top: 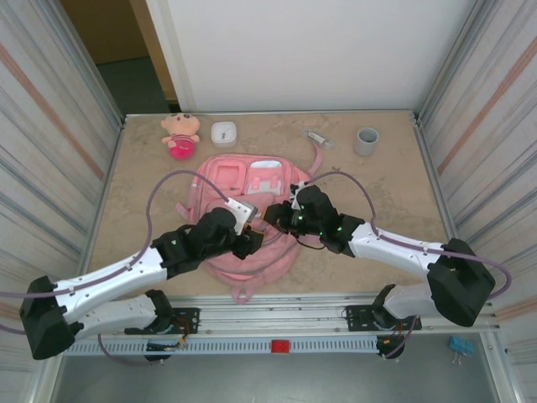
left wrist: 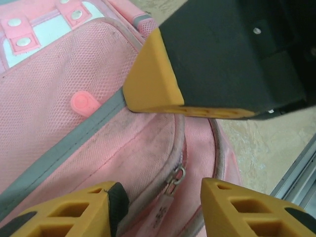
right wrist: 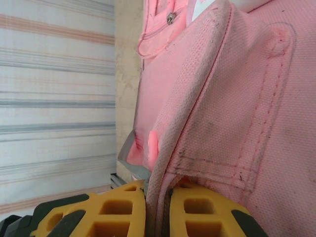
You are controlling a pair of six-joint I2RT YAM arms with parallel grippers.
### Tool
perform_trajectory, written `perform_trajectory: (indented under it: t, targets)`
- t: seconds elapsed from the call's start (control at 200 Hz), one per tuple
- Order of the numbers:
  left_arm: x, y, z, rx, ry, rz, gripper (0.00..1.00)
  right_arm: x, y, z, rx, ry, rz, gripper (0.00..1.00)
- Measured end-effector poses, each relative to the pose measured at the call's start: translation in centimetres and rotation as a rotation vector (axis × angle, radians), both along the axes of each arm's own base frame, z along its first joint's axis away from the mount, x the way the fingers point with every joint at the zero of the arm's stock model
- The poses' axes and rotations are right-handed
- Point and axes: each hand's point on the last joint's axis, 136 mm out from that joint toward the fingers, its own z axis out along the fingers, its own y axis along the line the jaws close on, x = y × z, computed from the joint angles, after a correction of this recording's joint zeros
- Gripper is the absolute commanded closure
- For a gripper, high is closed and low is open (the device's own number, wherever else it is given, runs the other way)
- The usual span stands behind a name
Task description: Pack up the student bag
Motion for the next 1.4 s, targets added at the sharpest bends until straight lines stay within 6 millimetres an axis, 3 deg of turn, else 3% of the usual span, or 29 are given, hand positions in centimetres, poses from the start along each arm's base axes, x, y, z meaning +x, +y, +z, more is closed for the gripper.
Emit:
perform_trajectory:
  t: [0.241,0.441,0.782,1.032,1.132,1.398]
  targets:
    - [0.1,-0.4,-1.1,0.020,0.046,0.042,0.61,0.0,-0.2,0.0,-0.004,-0.003,-0.008,0.98]
    - [-0.4,-0.3,-0.6,0.028,0.037,0.064,0.53,0.0,-0.3,-0.1,-0.020,-0.017,-0.007,0.98]
    - [-2.2,3.3,2.0,-0.040,0.067,0.156,0.48,0.0,-0.3,0.1,-0.024,-0.030,-0.004,0.97]
    - [-2.4,3.4,1.0,-0.022,0.101,0.169,0.46,0.5,0.6,1.7,0.007,-0.040,-0.002,0.96]
    - [-2.4,3.6,0.5,-0.015,0.106,0.176,0.41,0.6,1.2,2.4,0.017,-0.048,0.006,0.96]
    - [-2.0,4.6,-1.0,-0.045,0.068,0.222,0.39,0.3,2.5,2.3,0.011,-0.047,0.027,0.97]
